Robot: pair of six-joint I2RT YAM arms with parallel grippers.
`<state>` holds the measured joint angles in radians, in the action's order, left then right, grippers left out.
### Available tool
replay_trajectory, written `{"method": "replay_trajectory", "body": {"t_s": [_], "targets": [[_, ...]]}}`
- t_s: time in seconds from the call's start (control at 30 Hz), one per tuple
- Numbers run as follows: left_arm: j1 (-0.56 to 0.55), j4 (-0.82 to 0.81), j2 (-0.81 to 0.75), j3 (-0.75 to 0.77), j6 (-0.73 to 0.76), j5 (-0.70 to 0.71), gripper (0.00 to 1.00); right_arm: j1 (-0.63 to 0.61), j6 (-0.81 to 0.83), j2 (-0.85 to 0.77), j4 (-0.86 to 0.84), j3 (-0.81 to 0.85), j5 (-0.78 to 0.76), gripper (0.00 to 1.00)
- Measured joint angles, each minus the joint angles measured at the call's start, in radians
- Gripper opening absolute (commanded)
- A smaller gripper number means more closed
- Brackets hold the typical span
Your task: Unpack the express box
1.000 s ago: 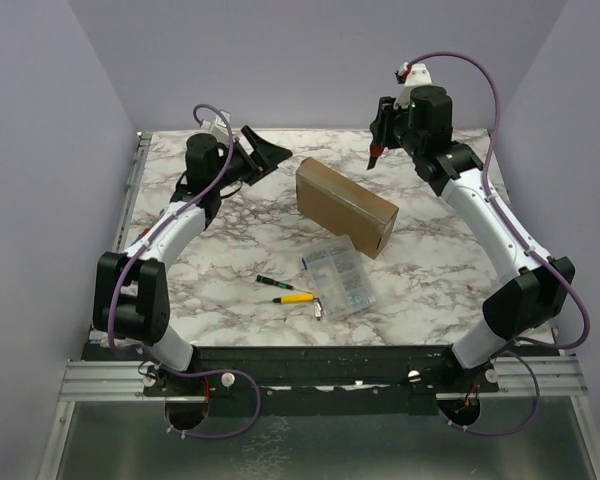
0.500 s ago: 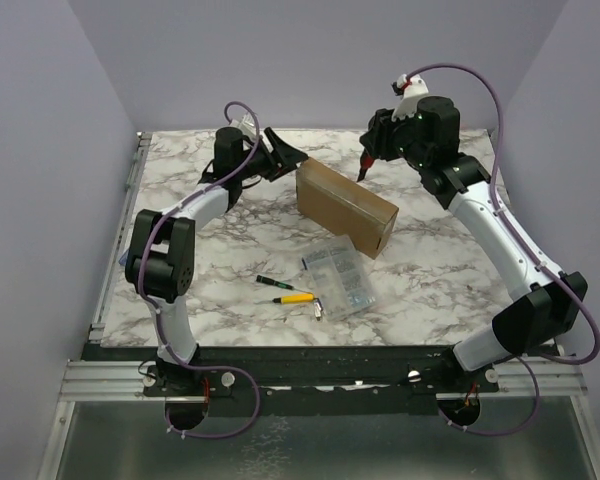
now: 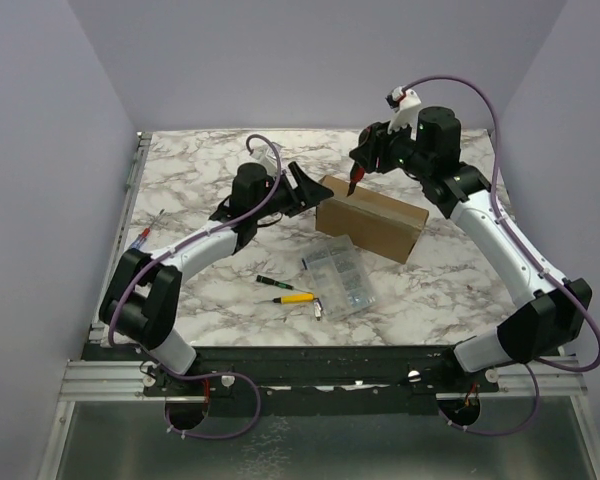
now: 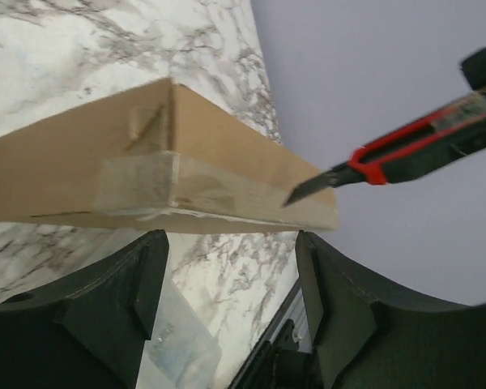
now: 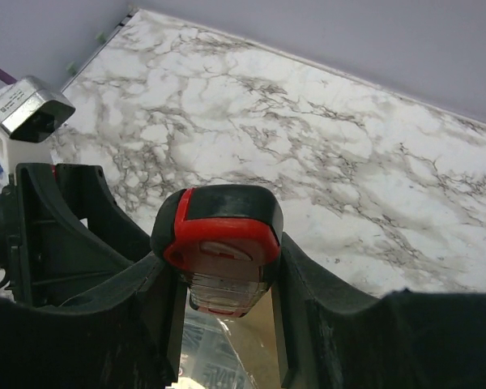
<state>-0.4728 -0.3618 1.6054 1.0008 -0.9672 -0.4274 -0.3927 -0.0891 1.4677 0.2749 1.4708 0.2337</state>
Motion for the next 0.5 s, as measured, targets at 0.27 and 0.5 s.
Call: {"method": "replay_trajectory", "body": {"t_s": [0.27,0.5], "targets": [[0.072,-0.016,-0.018,-0.008,-0.035,-0.103,0.67,0.000,0.026,-0.077,-0.101,-0.121,0.106,0.00],[0.189,-0.022,0.164,0.230,-0.023,-0.187,0.66,-0.001,0.094,-0.116,-0.275,-0.231,0.227,0.00]]}}
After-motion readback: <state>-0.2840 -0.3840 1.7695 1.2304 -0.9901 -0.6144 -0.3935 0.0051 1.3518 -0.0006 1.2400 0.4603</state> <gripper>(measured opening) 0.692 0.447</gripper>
